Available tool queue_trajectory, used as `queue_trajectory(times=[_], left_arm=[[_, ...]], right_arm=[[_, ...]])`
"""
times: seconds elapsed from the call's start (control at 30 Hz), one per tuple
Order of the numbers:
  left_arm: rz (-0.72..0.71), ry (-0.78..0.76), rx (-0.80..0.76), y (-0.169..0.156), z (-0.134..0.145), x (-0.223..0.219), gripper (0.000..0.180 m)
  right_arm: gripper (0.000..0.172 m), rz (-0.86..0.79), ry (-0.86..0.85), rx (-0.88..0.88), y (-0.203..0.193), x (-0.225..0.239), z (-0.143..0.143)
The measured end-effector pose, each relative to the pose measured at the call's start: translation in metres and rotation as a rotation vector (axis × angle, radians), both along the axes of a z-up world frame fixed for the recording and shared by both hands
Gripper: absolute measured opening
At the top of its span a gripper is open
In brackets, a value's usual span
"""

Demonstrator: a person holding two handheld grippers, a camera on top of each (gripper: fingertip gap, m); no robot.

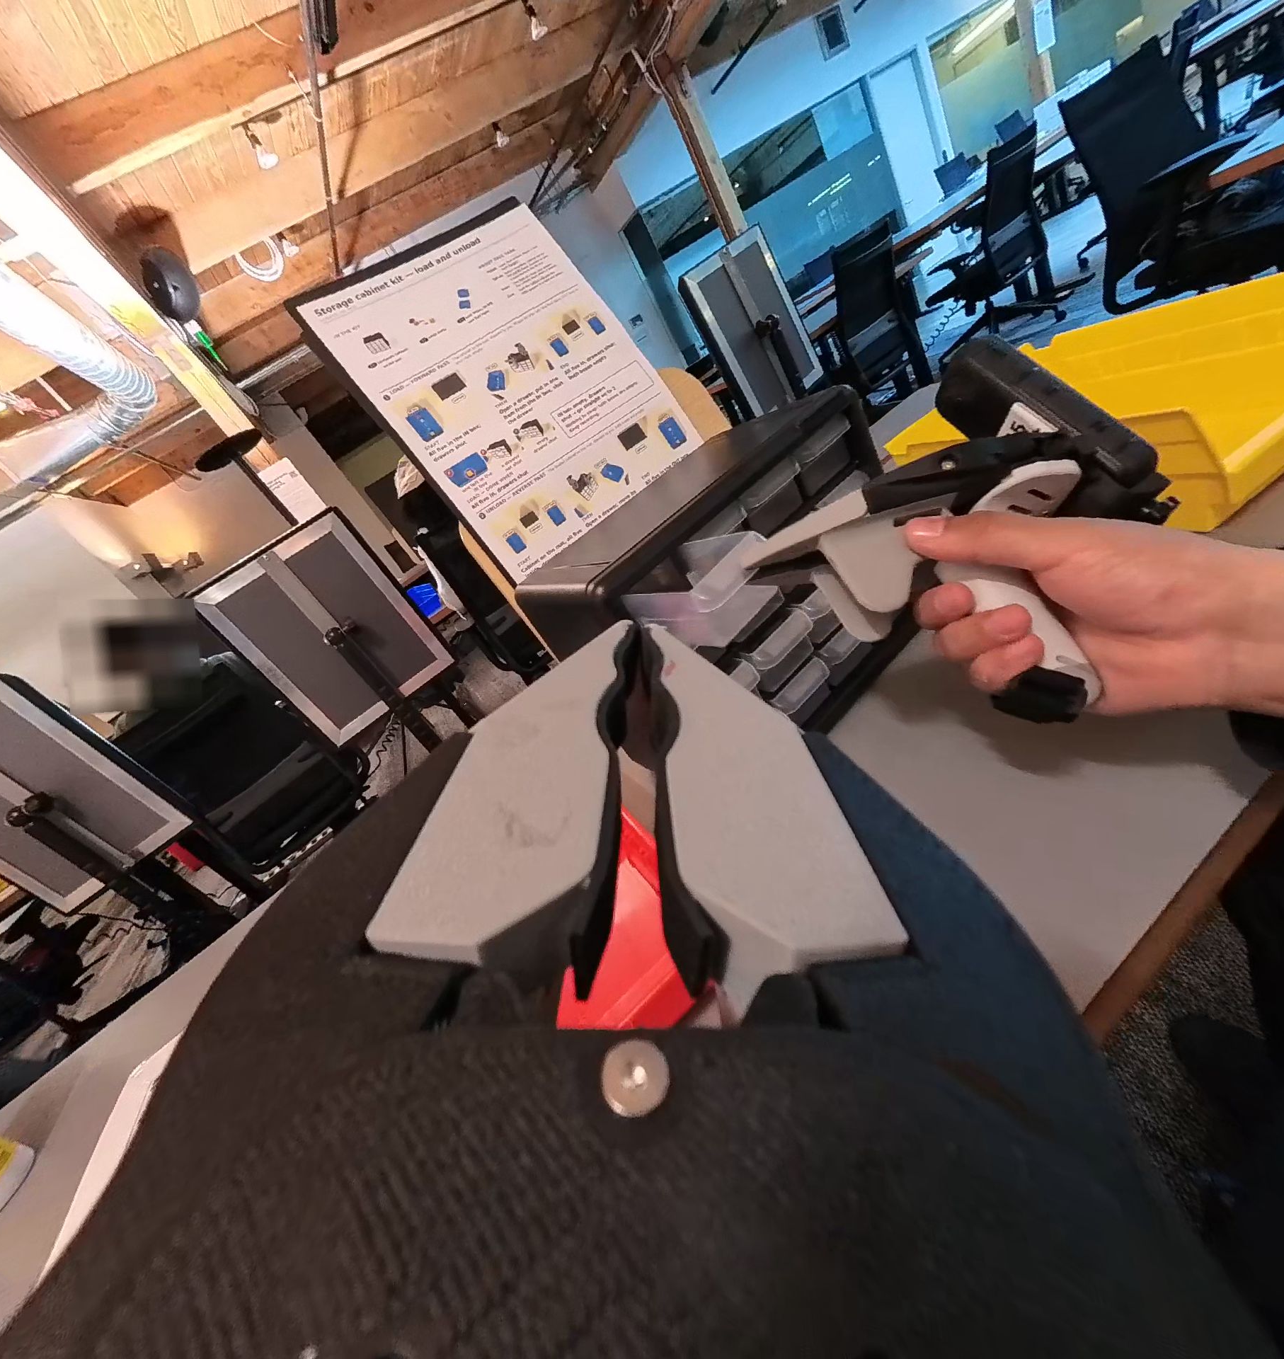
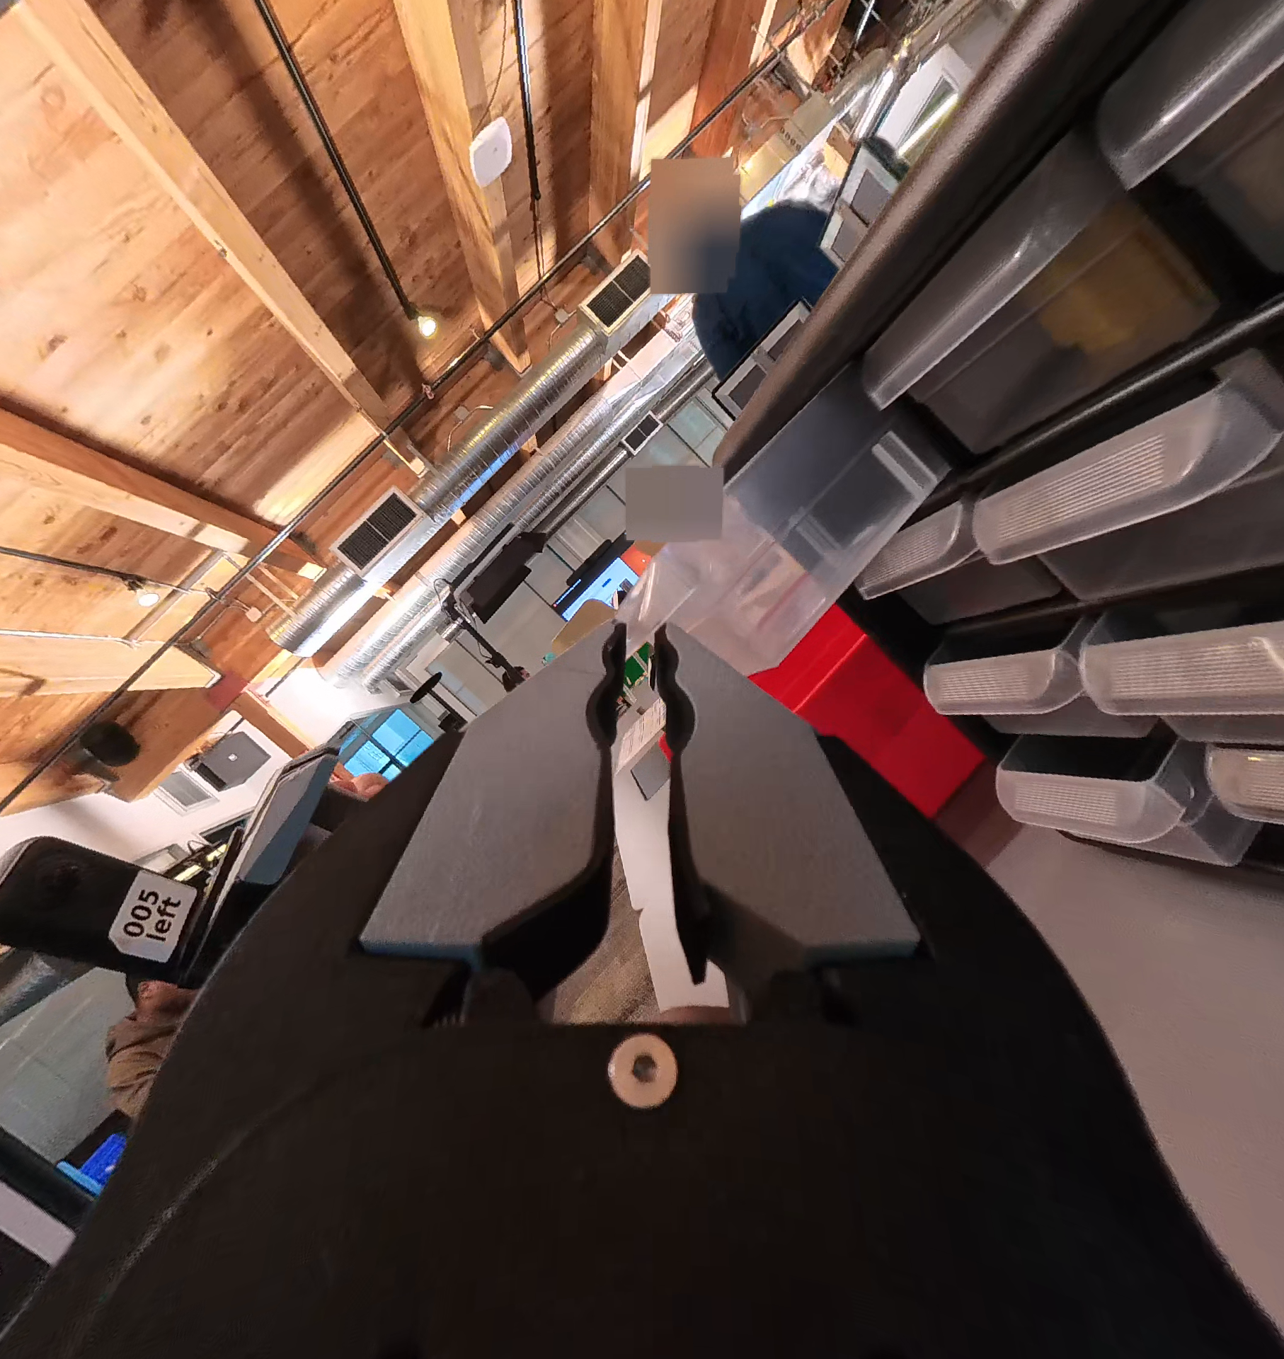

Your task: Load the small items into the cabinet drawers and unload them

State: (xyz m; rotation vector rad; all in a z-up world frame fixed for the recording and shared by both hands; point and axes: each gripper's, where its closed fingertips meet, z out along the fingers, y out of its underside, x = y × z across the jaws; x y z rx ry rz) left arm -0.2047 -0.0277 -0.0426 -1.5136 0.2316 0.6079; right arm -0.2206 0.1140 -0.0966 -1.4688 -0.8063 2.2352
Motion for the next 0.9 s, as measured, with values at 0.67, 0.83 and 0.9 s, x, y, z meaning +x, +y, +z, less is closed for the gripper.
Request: queue_trajectory(times=[0.67, 0.83, 0.9], left_arm=[[0.124, -0.129, -0.097, -0.006, -0.039, -0.061, 0.000], [0.244, -0.251, -0.213, -0.013, -0.086, -0.109, 0.000], [0.287, -0.297, -0.222, -0.016, -0.097, -0.124, 0.000]], right_arm=[[0.027, 0.342, -0.138, 0.439, -0.063, 0.094, -0.008], [0.030, 0.316, -0.174, 0.677, -0.062, 0.129, -0.012], [0.037, 0.299, -0.234, 0.765, -0.051, 0.136, -0.019]])
